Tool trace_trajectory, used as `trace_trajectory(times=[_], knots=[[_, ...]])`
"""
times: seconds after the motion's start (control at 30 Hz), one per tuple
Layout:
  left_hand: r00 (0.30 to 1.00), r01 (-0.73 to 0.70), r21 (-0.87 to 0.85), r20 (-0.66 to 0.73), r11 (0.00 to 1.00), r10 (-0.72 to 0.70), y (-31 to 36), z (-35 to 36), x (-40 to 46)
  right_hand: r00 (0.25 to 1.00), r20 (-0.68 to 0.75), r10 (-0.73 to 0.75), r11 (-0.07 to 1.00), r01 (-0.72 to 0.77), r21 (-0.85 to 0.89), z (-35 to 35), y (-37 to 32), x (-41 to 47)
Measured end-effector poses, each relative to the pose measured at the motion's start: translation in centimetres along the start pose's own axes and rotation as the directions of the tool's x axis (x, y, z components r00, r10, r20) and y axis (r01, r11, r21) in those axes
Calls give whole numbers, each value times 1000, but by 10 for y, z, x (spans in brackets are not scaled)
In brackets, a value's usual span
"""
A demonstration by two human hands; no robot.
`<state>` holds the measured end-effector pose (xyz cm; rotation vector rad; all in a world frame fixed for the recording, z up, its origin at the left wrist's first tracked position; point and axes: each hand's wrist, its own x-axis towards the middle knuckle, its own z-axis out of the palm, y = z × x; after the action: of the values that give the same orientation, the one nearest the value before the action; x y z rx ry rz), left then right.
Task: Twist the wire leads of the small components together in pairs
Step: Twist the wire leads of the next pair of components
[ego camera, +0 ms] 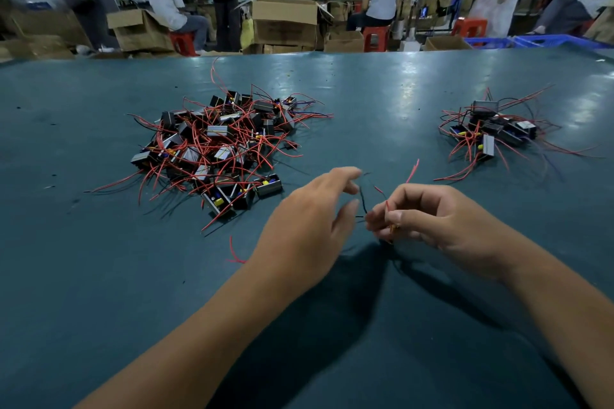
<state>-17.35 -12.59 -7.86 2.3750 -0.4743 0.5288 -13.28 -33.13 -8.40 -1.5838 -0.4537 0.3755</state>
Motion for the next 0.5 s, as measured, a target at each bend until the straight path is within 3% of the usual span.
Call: trace_trajectory(times=[0.1,0.23,0.3,0.4,0.5], knots=[[989,146,-247,41,958,-140,4,5,3,998,65,-4,1000,6,-19,3,-4,-3],[987,161,-310,24,937,-162,-3,6,4,999,-29,19,1000,-19,-10,6,-7,-2],[995,96,-320,-1,943,-101,-5,6,3,984,-169,63,996,-52,70,9,-7,1],[995,-99,-246,4,964,103,-5,5,1,923,-376,83,993,-44,111,15,-5,5],[954,-277,-177,69,944,293,-3,5,-2,904,-427,-24,999,39,26,19,-6,6]])
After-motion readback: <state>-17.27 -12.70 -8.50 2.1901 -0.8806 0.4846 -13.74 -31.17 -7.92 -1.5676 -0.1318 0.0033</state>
